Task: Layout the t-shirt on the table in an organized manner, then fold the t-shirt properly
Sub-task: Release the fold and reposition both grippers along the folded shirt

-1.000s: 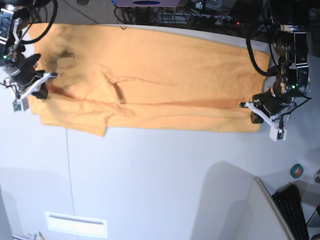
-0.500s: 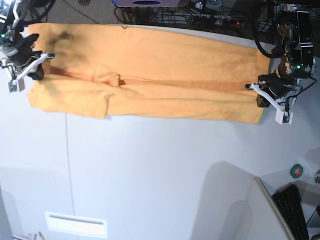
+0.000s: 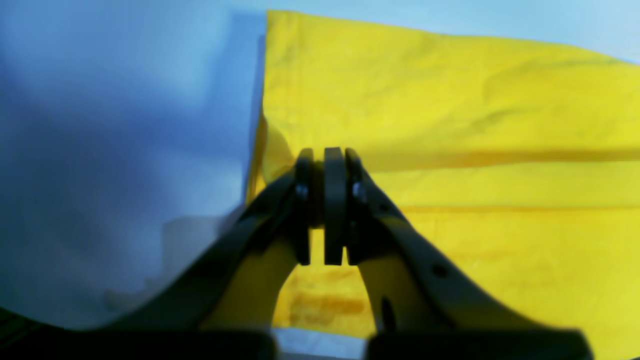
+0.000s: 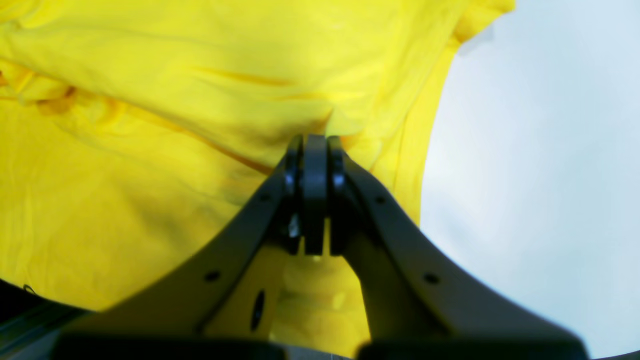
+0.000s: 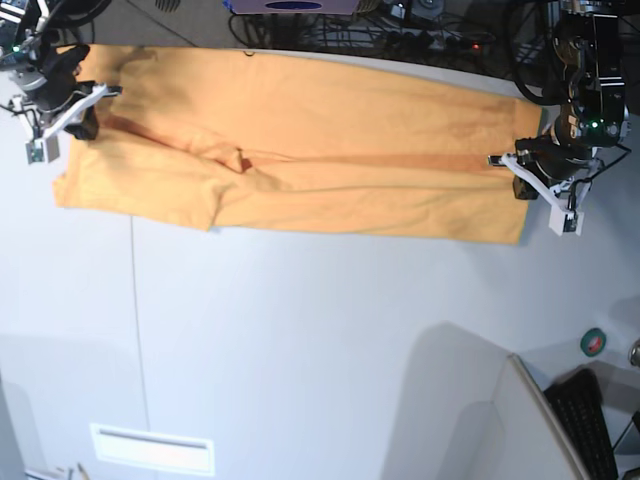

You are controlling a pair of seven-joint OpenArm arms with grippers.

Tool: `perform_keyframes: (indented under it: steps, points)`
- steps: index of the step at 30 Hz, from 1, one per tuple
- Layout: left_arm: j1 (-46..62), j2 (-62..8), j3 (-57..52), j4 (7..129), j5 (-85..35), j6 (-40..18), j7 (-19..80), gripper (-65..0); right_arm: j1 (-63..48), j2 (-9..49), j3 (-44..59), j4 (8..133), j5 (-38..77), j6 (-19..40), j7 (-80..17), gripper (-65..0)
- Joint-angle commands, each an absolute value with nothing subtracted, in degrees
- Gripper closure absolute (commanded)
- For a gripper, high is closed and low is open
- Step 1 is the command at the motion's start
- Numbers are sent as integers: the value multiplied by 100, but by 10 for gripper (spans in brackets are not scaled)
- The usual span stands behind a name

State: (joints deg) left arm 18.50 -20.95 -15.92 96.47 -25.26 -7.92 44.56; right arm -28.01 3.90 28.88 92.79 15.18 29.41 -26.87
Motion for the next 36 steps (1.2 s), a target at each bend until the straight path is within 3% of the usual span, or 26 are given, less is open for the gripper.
perform_keyframes:
  steps: [1,12,14,16,18,20,23,24,26,27,28,30,36]
  points:
    - [1833,-2185,-1631,9648,-2501,-787,4391,0,-2844,426,2897,9367,1578,2958,-2598,0]
    - [1938,-2264,-1631,9499,-2501,-787,4699,0,-2853,426,2941,9349,1569,2949,-2598,-17]
    - [1947,-2264,-1631,9534,-2501,-787,4760,-91,-2879,426,2941,9367,1569,2949,-2598,-216]
    - [1947,-2299,-1640,9525,-2501,-787,4760,-214,-2897,426,2949,9376,1578,2949,-2598,-368]
    - [1956,-2299,-1780,9534,-2501,-778,4760,-309,-2967,426,2949,9411,1596,2949,-2598,-420]
    - [1956,-2246,-2185,9543,-2501,-778,4760,-360,-3029,426,2958,9560,1604,2949,-2598,-398]
    - [1965,-2220,-2659,9692,-2554,-778,4760,-357,-3152,409,2932,9938,1604,2958,-2571,-332]
    - [1991,-2149,-2774,9824,-2554,-778,4760,-355,-3143,409,2905,10035,1604,2958,-2571,-282]
    - [2070,-1991,-2958,10079,-2554,-778,4760,-314,-2958,295,2791,10105,1604,2958,-2580,-119]
    - [2079,-1947,-3029,10141,-2554,-778,4760,-268,-2809,251,2659,10097,1587,2958,-2598,-24]
    - [2079,-1859,-3108,10176,-2554,-778,4760,-189,-2659,242,2510,10070,1578,2958,-2598,0]
    - [2062,-1684,-3336,10167,-2554,-778,4760,0,-2413,224,2185,9895,1578,2958,-2607,0]
    - [2044,-1481,-3749,9974,-2501,-778,4760,0,-1622,251,1305,8936,1569,2905,-3116,0]
